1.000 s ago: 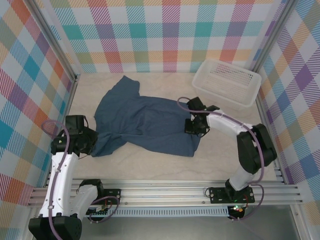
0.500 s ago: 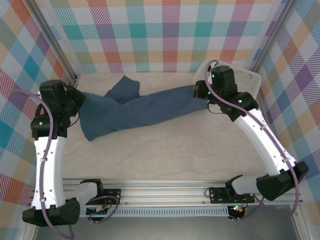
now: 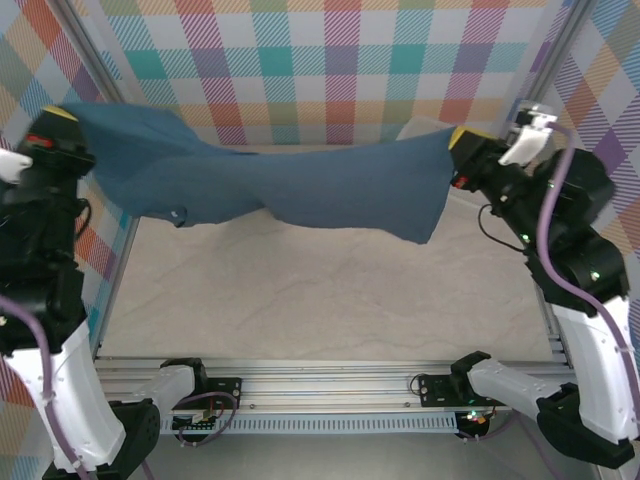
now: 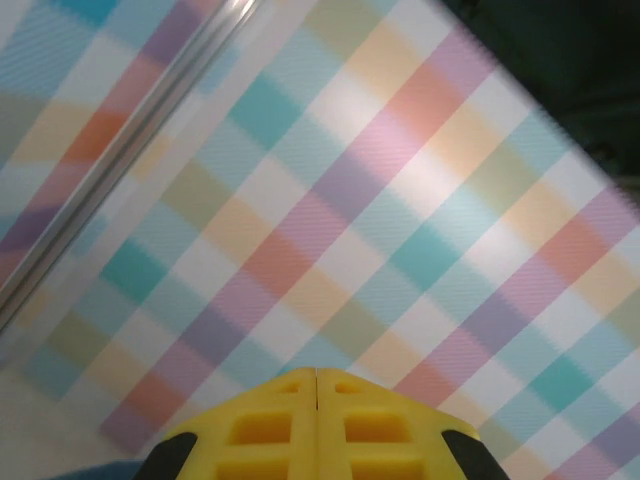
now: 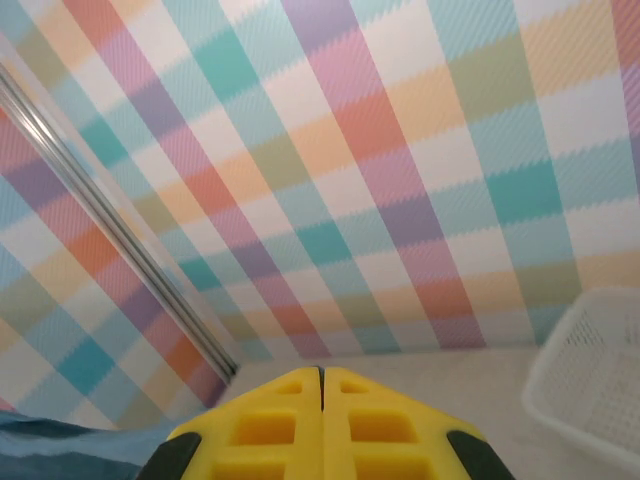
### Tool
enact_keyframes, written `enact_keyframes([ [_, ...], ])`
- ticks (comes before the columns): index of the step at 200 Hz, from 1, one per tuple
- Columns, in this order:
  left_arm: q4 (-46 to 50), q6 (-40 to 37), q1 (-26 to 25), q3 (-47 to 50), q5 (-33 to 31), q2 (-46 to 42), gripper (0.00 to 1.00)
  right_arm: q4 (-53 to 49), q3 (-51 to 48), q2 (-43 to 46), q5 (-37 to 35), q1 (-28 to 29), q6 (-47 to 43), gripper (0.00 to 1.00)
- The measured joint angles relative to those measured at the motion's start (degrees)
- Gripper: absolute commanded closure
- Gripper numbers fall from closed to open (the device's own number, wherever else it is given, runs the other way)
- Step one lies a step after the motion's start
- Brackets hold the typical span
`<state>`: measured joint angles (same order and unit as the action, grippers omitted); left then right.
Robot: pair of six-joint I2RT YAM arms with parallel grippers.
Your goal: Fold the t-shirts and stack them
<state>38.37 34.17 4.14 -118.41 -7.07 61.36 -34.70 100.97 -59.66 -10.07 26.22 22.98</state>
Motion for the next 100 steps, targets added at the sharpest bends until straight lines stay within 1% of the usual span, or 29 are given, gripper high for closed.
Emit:
enact_keyframes([
  [19,-1.2,-0.2,0.0,-9.1,-1.1,3.9,1.00,1.5,3.9,-1.3,0.1,0.0,-0.4,1.00],
  [46,-3.1,0.7,0.0,-15.0,-1.0,11.8,1.00,3.9,8.1,-8.0,2.2,-2.1,0.1,1.00],
  [74,-4.2,1.0,0.1,-20.4,0.8,25.6,1.00,6.9,10.0,-18.5,8.0,-6.4,4.3,1.00],
  [100,-3.7,1.1,1.0,-28.5,4.3,41.8,1.00,8.6,13.7,-31.2,14.0,-9.5,8.7,1.00],
])
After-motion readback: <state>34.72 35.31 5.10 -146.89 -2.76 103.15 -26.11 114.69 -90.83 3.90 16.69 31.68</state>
